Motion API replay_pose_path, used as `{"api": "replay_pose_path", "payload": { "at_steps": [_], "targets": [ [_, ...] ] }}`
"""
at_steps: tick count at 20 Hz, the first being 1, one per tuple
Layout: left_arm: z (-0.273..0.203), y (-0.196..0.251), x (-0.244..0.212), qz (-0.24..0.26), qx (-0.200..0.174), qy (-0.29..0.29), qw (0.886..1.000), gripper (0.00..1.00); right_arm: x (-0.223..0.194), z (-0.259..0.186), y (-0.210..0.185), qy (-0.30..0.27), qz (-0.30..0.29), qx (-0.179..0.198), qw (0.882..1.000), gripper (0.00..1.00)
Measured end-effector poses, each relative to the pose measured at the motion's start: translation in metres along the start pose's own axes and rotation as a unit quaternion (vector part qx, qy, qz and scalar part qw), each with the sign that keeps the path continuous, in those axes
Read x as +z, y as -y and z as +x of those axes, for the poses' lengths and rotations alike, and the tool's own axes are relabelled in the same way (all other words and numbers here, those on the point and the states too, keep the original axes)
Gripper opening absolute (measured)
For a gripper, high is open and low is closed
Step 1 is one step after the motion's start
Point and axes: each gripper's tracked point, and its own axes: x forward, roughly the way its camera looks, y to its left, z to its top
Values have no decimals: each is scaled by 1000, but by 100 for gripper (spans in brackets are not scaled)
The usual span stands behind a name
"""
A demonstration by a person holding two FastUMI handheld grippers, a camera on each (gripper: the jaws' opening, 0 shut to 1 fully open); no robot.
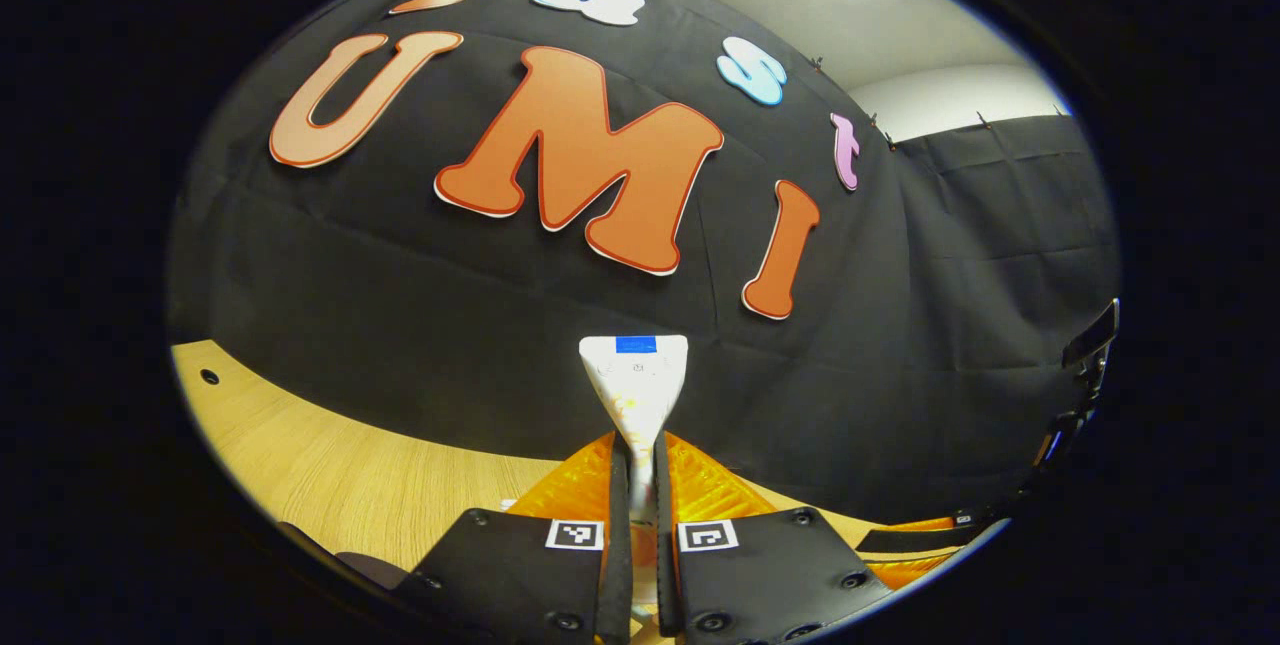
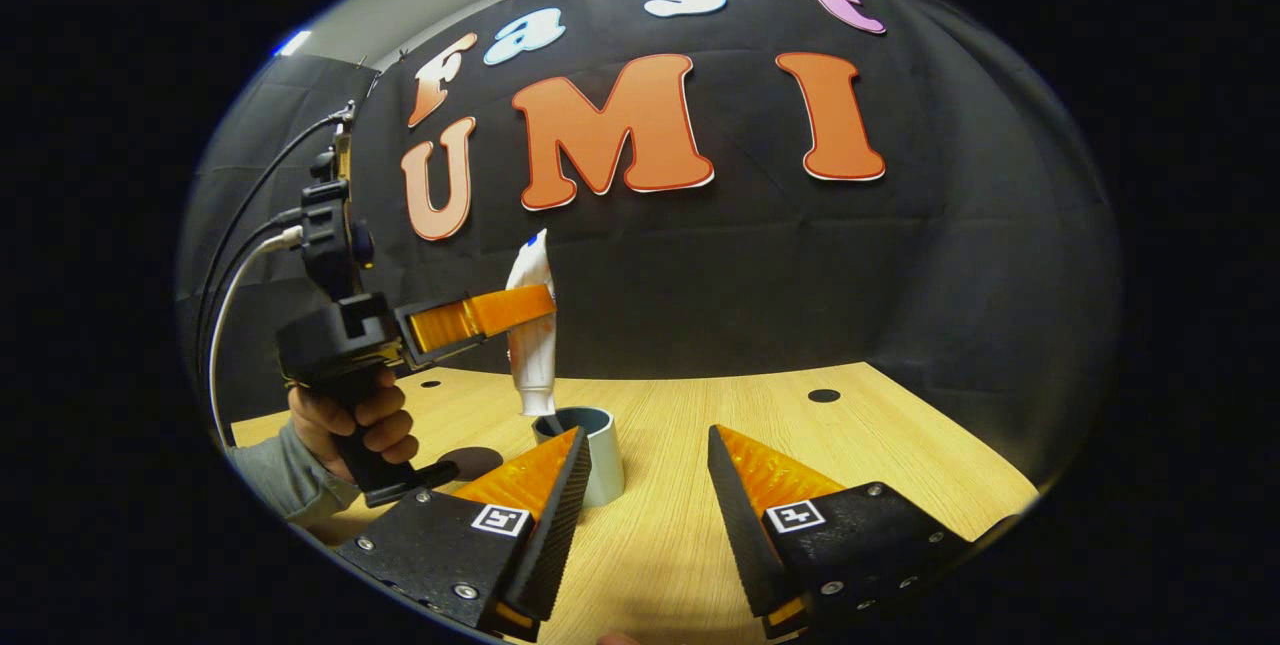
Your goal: Put the toothbrush and toothpaste on the desktop into the cup, then pick up the cup and place it on the coaster on the desktop.
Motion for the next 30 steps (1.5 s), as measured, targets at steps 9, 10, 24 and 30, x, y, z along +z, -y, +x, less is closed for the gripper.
{"api": "replay_pose_path", "payload": {
  "at_steps": [9,10,24,30],
  "targets": [
    [19,-17,-30,-16,10,-15,1000,13,4,-4,-12,-7,2,5,1000,71],
    [19,-17,-35,-17,11,-22,1000,13,2,-4,-12,-10,2,5,1000,71],
    [4,-20,-68,54,31,-83,995,17,-13,-4,-16,-25,10,10,1000,71],
    [-9,-18,-87,50,23,-136,989,27,-27,-7,-15,-51,17,10,999,77]
  ]
}}
